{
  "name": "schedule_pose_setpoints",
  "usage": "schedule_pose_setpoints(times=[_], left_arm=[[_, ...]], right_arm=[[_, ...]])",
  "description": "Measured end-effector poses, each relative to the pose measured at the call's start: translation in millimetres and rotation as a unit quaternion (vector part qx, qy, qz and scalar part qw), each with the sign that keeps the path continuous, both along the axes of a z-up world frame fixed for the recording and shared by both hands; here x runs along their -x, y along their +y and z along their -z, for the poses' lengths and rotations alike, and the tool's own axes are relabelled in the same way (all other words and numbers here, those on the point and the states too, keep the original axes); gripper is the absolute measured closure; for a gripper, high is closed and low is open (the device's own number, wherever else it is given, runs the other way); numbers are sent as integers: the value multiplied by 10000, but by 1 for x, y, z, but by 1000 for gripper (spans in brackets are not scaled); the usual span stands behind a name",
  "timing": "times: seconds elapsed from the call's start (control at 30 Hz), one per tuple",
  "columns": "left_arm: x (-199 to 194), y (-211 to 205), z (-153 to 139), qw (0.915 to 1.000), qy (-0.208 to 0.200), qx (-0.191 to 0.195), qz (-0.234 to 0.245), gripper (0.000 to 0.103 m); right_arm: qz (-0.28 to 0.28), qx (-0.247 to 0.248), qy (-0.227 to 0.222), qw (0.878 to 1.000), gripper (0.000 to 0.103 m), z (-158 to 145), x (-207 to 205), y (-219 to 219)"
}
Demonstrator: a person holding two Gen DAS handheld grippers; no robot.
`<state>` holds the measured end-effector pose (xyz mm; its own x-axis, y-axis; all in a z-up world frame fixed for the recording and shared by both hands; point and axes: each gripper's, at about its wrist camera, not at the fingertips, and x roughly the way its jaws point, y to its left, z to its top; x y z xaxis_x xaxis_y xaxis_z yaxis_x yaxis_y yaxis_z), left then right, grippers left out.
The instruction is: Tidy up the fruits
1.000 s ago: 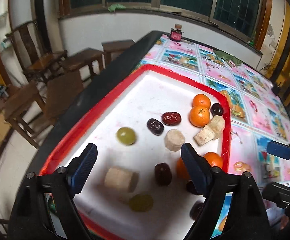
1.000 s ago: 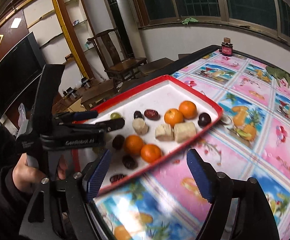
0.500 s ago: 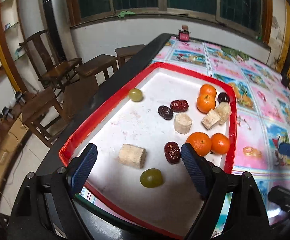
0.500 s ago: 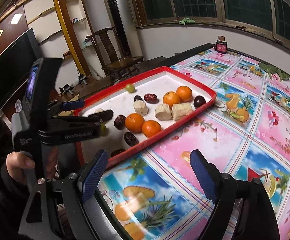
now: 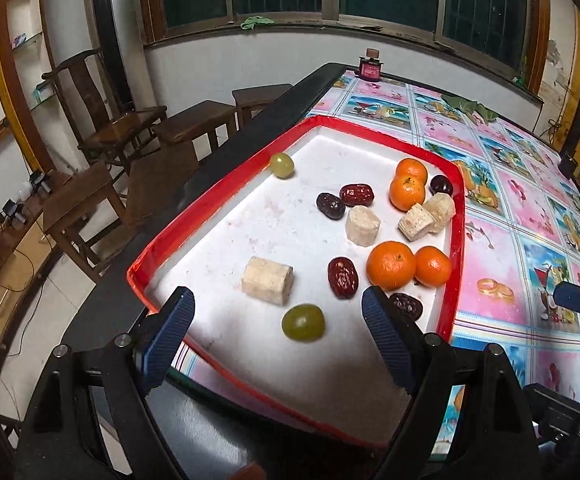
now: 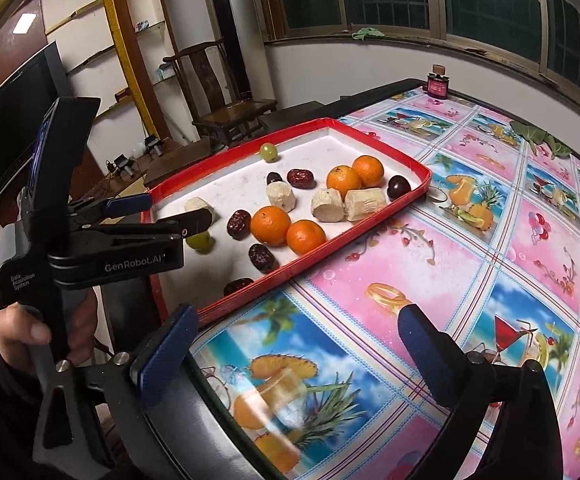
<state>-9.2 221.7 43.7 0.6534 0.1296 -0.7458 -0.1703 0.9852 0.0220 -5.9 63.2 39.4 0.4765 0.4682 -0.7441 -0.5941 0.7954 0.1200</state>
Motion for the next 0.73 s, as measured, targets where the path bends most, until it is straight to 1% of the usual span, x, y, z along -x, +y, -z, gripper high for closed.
schedule_pose_setpoints(times=[0.17, 0.73], left_arm=[[10, 3, -6, 9998, -96, 156, -3, 17], [25, 0, -12, 9996, -127, 234, -12, 17]], right_arm=[[19, 41, -78, 10000, 1, -5, 4, 3], [26, -26, -131, 9999, 1, -13, 18, 0]])
